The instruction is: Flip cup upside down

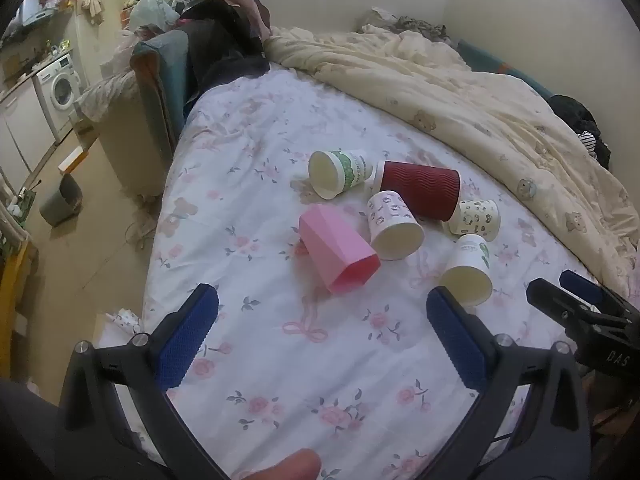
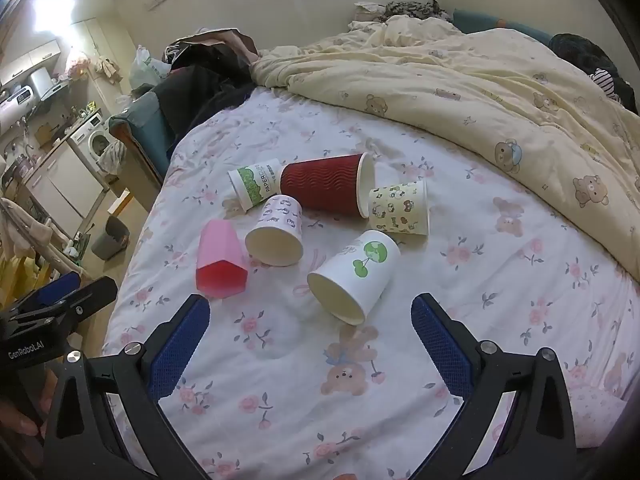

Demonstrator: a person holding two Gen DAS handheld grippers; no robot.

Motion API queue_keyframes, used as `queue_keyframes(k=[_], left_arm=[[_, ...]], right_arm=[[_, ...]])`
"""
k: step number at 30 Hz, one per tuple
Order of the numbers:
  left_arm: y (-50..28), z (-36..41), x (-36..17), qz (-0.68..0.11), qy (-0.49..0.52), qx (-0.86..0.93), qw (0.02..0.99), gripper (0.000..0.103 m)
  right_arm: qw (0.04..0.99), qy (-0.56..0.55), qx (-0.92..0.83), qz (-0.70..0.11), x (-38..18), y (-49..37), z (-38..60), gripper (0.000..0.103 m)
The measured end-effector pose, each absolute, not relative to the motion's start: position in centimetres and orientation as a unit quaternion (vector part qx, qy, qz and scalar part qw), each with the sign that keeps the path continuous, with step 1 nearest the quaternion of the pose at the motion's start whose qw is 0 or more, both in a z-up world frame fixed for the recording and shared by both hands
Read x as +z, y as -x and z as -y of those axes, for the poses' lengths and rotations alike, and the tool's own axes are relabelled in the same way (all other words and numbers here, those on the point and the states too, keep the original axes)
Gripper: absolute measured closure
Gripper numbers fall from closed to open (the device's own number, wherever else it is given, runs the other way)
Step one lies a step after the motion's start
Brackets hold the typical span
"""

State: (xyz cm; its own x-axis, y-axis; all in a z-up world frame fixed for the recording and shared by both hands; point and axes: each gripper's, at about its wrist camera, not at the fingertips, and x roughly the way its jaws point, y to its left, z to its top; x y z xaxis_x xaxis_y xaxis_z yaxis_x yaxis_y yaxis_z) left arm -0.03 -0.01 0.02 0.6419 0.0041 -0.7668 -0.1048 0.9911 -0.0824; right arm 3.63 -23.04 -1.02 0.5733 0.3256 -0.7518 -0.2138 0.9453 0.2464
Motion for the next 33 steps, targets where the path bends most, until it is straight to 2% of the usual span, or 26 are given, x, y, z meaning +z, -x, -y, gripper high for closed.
queue_keyframes(k=[33], left_arm=[[0.39, -0.28, -0.65, -0.431, 0.063, 0.031, 0.900, 0.000]], right_arm=[[0.882, -0.062, 0.154, -0.441, -1.25, -3.63, 22.78, 0.000]])
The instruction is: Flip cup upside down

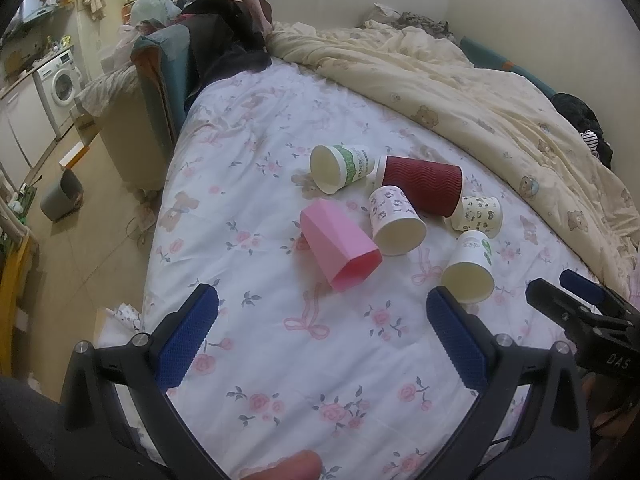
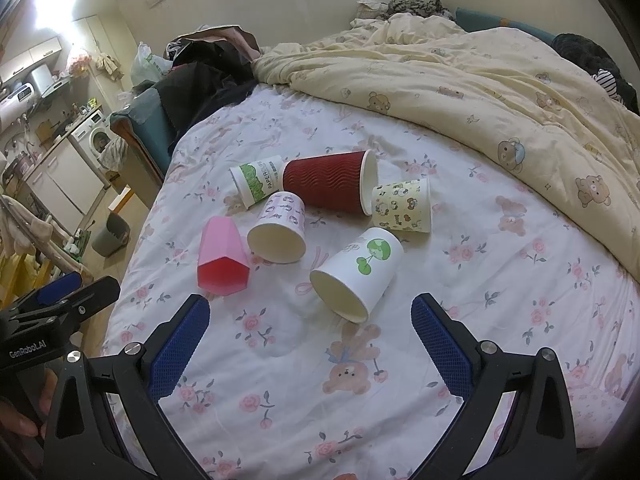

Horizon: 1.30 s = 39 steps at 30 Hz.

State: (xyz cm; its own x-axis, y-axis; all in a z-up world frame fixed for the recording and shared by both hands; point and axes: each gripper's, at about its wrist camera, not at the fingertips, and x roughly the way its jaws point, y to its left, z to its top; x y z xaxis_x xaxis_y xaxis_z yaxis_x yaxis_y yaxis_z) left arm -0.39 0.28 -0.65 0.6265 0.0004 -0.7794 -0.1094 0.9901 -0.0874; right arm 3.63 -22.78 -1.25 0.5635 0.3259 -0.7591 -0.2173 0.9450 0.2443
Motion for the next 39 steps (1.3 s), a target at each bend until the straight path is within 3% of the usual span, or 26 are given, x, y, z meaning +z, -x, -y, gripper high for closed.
queue_keyframes(k=[39], left_arm=[[0.08, -0.75, -0.19, -0.434, 0.079, 0.031, 0.897, 0.000]], right_arm=[[0.881, -0.058, 0.152, -0.445, -1.15, -3.91, 22.76, 0.000]])
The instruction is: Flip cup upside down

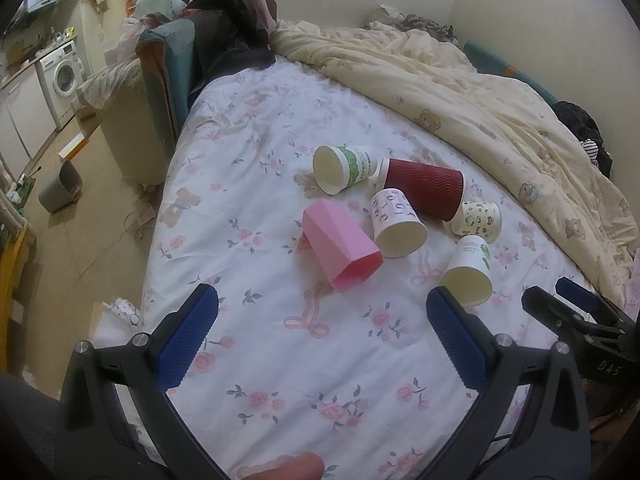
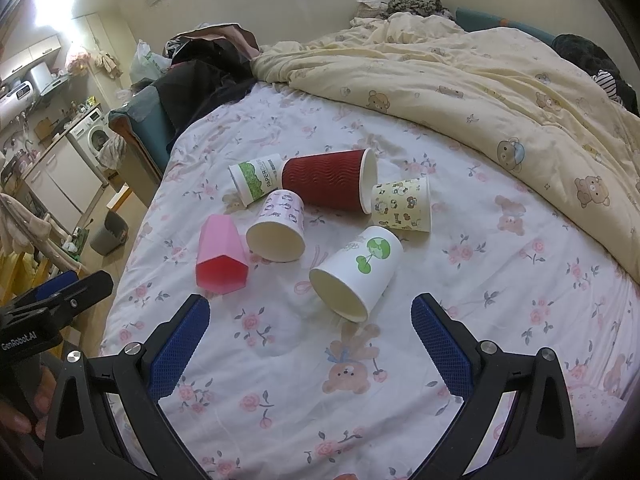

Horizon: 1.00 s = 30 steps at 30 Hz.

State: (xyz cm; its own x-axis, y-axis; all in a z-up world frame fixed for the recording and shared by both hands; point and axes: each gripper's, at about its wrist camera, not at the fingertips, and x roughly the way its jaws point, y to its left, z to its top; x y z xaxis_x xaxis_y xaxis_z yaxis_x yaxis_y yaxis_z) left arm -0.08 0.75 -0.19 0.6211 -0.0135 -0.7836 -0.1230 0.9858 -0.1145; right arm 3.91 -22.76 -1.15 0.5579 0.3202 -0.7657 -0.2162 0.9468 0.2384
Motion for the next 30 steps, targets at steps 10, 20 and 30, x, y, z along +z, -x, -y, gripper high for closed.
queue_keyframes(k=[10, 20, 30], left_arm=[[0.1, -0.7, -0.2, -0.434, 0.078, 0.030, 0.897, 0.000], [0.4, -2.0, -0.5, -0.442, 0.082, 0.054, 0.891, 0.000], [1.1, -7.4, -1.5, -0.475, 0.132, 0.092, 0.865, 0.000]], right_arm=[[0.881, -0.058, 0.152, -0.445, -1.2, -3.9, 22.7, 0.000], [0.868, -0.046, 0.168, -0.464, -1.9, -4.8, 21.3, 0.000], [0.784, -0.019, 0.248, -0.569, -5.3, -11.8, 12.2, 0.000]])
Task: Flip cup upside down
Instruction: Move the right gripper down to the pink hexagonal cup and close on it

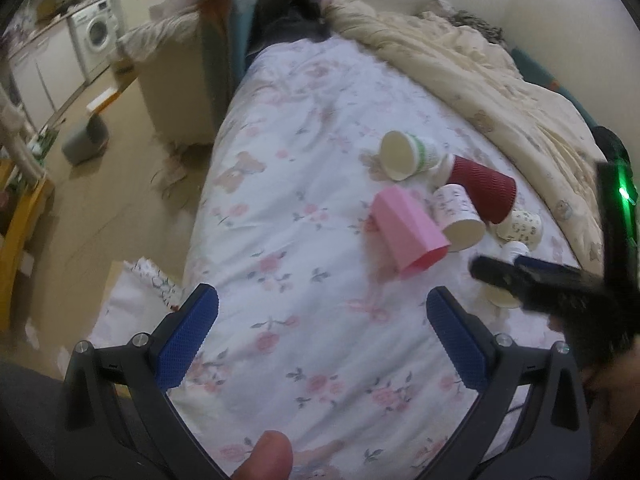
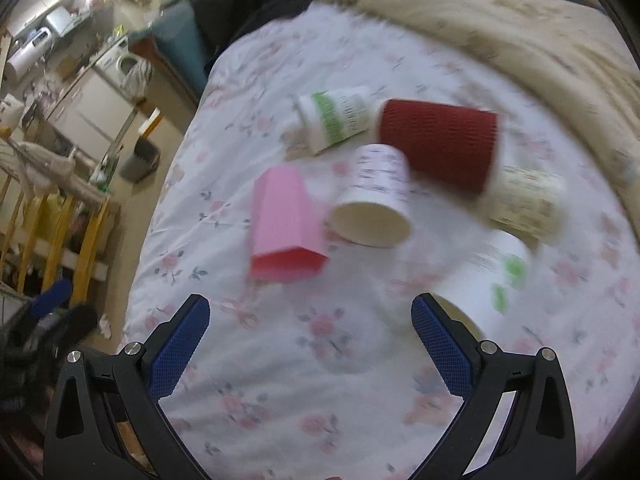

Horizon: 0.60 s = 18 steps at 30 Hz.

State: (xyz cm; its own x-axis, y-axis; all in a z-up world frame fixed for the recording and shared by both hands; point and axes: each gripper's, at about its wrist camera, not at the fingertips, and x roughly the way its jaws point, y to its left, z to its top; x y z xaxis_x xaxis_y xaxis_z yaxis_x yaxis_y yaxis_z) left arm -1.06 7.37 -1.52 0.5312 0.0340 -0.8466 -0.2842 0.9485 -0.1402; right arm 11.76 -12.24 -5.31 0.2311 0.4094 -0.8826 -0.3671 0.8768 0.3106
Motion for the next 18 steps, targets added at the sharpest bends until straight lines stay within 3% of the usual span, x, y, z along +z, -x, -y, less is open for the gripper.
queue_keyframes(k=[6, 8, 10, 13, 18], left_arm=[[1.6, -9.2, -1.8, -0.481, 0.146, 0.104, 0.858, 0.000], [1.6, -9.4, -1.9, -0.484, 0.152, 0.104, 0.855, 0.000], [1.4, -9.5, -1.8, -0.486, 0.157, 0.103, 0.853, 0.000], [1.3, -9.3, -1.8, -0.488, 0.159, 0.099, 0.853, 0.000], [1.2, -9.1, -1.6, -0.486, 0.156, 0.097, 0.855, 0.000]], right_arm=[[0.744, -0.026, 0.252, -0.619, -8.4, -15.0, 8.2, 0.004], [0.734, -0.015, 0.241, -0.634, -9.7, -15.9, 7.3, 0.014], [0.728, -0.007, 0.232, -0.645, -10.9, -16.4, 6.7, 0.016], [0.722, -0.008, 0.228, -0.653, -11.9, -16.9, 6.5, 0.031], [0.722, -0.012, 0.244, -0.647, -10.9, -15.5, 7.7, 0.032]])
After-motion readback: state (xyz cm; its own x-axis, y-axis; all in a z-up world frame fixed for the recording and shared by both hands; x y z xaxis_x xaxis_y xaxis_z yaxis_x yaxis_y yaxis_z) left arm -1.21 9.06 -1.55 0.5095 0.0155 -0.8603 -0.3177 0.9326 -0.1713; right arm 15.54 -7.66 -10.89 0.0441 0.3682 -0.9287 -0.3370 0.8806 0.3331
